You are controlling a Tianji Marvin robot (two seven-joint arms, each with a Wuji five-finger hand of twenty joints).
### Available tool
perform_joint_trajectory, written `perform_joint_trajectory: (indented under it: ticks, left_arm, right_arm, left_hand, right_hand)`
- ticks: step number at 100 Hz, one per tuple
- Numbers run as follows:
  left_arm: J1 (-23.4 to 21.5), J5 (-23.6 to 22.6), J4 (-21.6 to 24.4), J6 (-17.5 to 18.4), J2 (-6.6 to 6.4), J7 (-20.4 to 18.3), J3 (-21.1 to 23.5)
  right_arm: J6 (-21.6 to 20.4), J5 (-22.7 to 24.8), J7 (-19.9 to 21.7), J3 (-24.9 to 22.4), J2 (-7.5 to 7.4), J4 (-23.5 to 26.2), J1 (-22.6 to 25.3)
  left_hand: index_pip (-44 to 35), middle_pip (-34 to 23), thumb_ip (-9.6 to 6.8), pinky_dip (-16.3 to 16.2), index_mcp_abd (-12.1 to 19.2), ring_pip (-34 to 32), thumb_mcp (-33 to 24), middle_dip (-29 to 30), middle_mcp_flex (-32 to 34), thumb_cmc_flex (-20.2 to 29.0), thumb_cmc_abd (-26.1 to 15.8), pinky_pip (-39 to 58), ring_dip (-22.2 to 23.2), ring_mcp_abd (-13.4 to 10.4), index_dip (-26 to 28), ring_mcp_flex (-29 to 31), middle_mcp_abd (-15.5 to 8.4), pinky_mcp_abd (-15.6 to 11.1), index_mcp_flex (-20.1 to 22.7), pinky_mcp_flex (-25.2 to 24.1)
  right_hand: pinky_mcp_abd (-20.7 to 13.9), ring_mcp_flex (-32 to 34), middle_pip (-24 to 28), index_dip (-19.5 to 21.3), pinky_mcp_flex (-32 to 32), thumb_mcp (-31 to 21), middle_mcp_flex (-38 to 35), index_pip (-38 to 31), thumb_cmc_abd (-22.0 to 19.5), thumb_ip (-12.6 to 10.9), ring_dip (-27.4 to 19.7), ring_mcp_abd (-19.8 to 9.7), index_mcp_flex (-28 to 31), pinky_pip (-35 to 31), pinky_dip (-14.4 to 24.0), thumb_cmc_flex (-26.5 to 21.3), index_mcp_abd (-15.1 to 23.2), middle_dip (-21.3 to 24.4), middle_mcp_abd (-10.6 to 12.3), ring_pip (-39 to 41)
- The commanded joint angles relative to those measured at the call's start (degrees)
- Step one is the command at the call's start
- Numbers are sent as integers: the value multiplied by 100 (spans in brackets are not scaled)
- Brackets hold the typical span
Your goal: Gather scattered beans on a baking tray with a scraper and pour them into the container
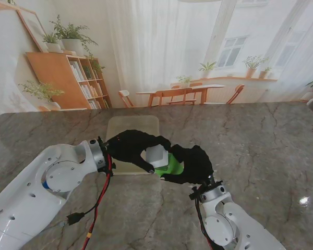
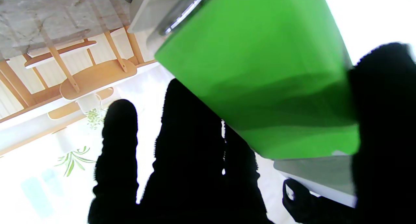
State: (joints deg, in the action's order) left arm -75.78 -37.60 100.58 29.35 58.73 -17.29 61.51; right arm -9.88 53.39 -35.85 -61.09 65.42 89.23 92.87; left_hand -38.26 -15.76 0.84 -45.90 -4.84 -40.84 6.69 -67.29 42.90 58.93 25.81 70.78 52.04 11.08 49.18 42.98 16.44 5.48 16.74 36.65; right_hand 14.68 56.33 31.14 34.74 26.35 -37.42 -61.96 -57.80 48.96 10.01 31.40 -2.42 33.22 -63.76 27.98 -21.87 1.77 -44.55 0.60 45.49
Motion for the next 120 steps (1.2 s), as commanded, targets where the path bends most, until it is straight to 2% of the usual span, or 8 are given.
perform_joint_trajectory:
  ticks: [1, 19, 29, 36, 50, 79, 106, 120]
  left_arm:
    - [3, 7, -51, 43, 21, 45, -95]
    - [43, -92, -12, 132, -20, -78, -152]
    - [48, -78, 2, 150, -39, -159, -159]
    - [50, -45, 6, 128, -43, -195, -165]
    - [47, 63, 36, -9, -60, -332, -187]
    - [-116, -148, 221, -259, -98, -531, -42]
    - [-328, -328, 407, -749, -85, -595, 108]
    - [-493, -528, 435, -1036, -21, -293, 147]
  right_arm:
    - [-42, -8, 25, 29, 34, 55, -14]
    - [28, -29, -21, 0, 50, 85, 17]
    - [49, -39, -33, -16, 54, 97, 29]
    - [44, -45, -44, -8, 58, 91, 25]
    - [17, -15, -72, 29, 53, 79, 8]
    - [9, -62, -39, 15, 61, 90, 20]
    - [24, -68, -70, 3, 68, 104, 32]
    - [73, -115, -102, 8, 87, 94, 34]
  left_hand:
    - [-523, -278, 140, -88, 61, -241, -913, -152, 430, 1499, -938, -181, 17, -826, 270, 39, -1274, -588, 788, -368]
    - [873, -347, 134, -240, -39, 249, -896, 632, -256, 1050, -1048, -483, -115, -719, 86, -340, -1260, -253, 687, -799]
    - [1589, -410, 67, -246, -145, 683, -736, 2399, -611, 808, -1485, -757, -413, -629, -646, -461, -1221, -80, 704, -1008]
    - [2048, -243, 62, -231, -229, 867, -650, 2892, -642, 757, -1578, -839, -534, -605, -933, -484, -1190, 9, 727, -1064]
    - [2684, 240, 79, -194, -443, 1420, -614, 3505, -848, 556, -1632, -1173, -918, -410, -1309, -694, -1028, 401, 669, -1384]
    - [3456, 1073, 84, 409, -1161, 2884, -587, 4545, -1736, 256, -1774, -2742, -2390, -36, -2099, -1560, -667, 1435, -176, -2488]
    - [3474, 1136, 149, 507, -1534, 2915, -486, 4843, -1762, 278, -2736, -2900, -2613, 86, -2378, -1572, -367, 1502, -100, -2596]
    - [3225, 790, 174, 257, -1469, 2432, -432, 4633, -1064, 170, -2898, -2208, -2243, 17, -2368, -1089, -361, 1228, 211, -2219]
  right_hand:
    - [-1, -108, 639, 412, -40, -2805, -404, -1026, -607, -273, 11, -300, 358, -116, -78, -1012, 1854, -251, 524, -16]
    - [5, -119, 644, 404, -48, -2793, -392, -1037, -622, -279, 11, -299, 340, -127, -84, -1019, 1839, -255, 517, -8]
    - [-5, -121, 647, 400, -47, -2783, -386, -1037, -631, -280, 11, -304, 333, -134, -85, -1017, 1841, -257, 521, -2]
    - [0, -129, 650, 399, -47, -2780, -384, -1039, -632, -283, 10, -303, 327, -136, -87, -1021, 1843, -257, 515, -1]
    - [-3, -131, 648, 396, -45, -2771, -373, -1042, -645, -285, 8, -306, 324, -140, -91, -1013, 1852, -253, 531, 2]
    - [-13, -136, 657, 393, -47, -2760, -367, -1051, -653, -289, 4, -310, 317, -143, -100, -1015, 1847, -248, 524, 4]
    - [-11, -142, 665, 392, -52, -2752, -362, -1052, -668, -292, 2, -308, 302, -144, -105, -1016, 1845, -246, 527, 7]
    - [-3, -162, 668, 391, -70, -2738, -340, -1057, -692, -296, 4, -289, 285, -150, -105, -1038, 1818, -248, 503, 15]
